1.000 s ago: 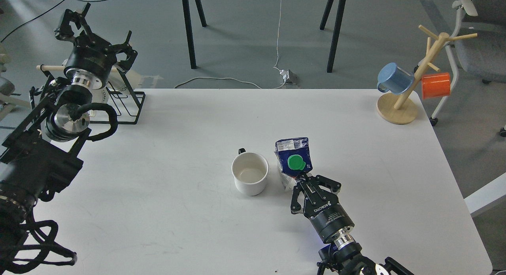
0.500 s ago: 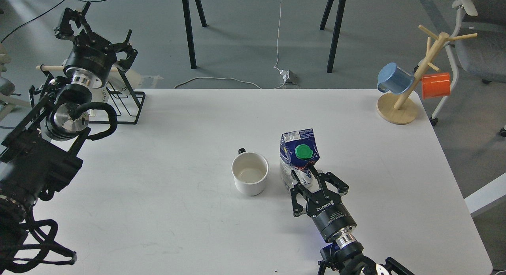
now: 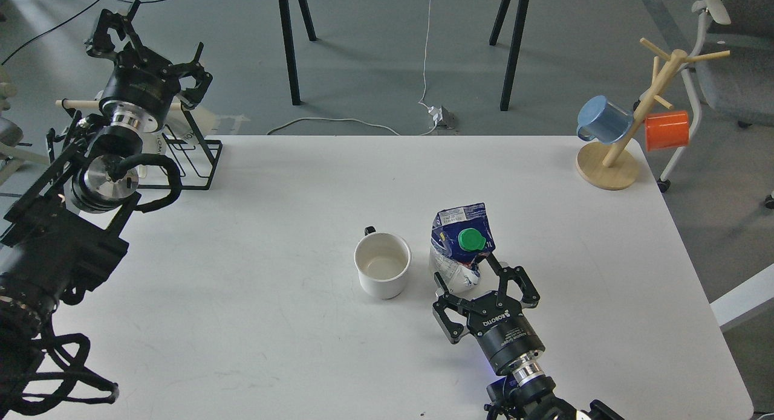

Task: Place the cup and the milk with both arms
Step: 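Release the milk carton and withdraw the right gripper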

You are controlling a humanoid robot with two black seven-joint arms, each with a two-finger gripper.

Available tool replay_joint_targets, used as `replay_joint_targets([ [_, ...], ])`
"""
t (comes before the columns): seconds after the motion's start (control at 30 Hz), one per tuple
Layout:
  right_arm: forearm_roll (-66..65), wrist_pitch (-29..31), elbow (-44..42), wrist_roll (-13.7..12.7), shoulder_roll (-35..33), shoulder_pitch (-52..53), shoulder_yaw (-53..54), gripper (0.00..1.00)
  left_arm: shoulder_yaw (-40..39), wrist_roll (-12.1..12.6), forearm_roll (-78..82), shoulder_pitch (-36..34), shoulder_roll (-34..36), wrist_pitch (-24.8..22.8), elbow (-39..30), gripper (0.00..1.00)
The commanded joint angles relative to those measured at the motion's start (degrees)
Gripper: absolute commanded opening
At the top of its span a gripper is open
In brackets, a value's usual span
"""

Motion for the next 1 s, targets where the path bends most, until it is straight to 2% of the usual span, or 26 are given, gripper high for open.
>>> replay_joint_targets([
  [0.0, -0.2, 0.0, 1.0, 0.0, 0.0, -1.5, -0.1, 0.99, 0.0, 0.0, 0.0, 0.1, 0.0, -0.1, -0.1, 1.0],
  [0.2, -0.7, 0.0, 2.5, 0.0, -0.6, -5.4, -0.2, 0.99, 0.0, 0.0, 0.0, 0.1, 0.3, 0.0, -0.4, 1.0],
  [0.33, -0.7, 0.0, 8.2, 0.0, -8.5, -10.9, 1.5, 0.99, 0.0, 0.2, 0.0, 0.1, 0.5, 0.0, -0.2, 1.0],
  [0.47, -0.7, 0.0, 15.0, 0.1, -17.3, -16.7, 9.1, 0.99, 0.0, 0.4, 0.0, 0.1, 0.4, 0.0, -0.1, 1.0],
  [0.63, -0.7, 0.0, 15.6, 0.1, -22.8, -16.9, 23.0, 0.99, 0.0, 0.6, 0.0, 0.2, 0.1, -0.1, -0.1, 1.0],
  [0.73, -0.9, 0.0, 13.6, 0.0, -25.0, -11.0, 29.0, 0.99, -0.3, 0.5, -0.3, 0.2, 0.1, -0.6, -0.1, 1.0],
  [0.87, -1.2, 0.0, 7.2, 0.0, -32.2, 1.6, 28.0, 0.99, -0.7, 0.5, -0.4, 0.3, 0.1, -1.0, -0.1, 1.0],
  [0.97, -1.2, 0.0, 1.4, 0.0, -32.8, 11.4, 27.8, 0.99, -0.8, 0.4, -0.4, 0.8, -0.6, -1.0, -0.2, 1.0],
])
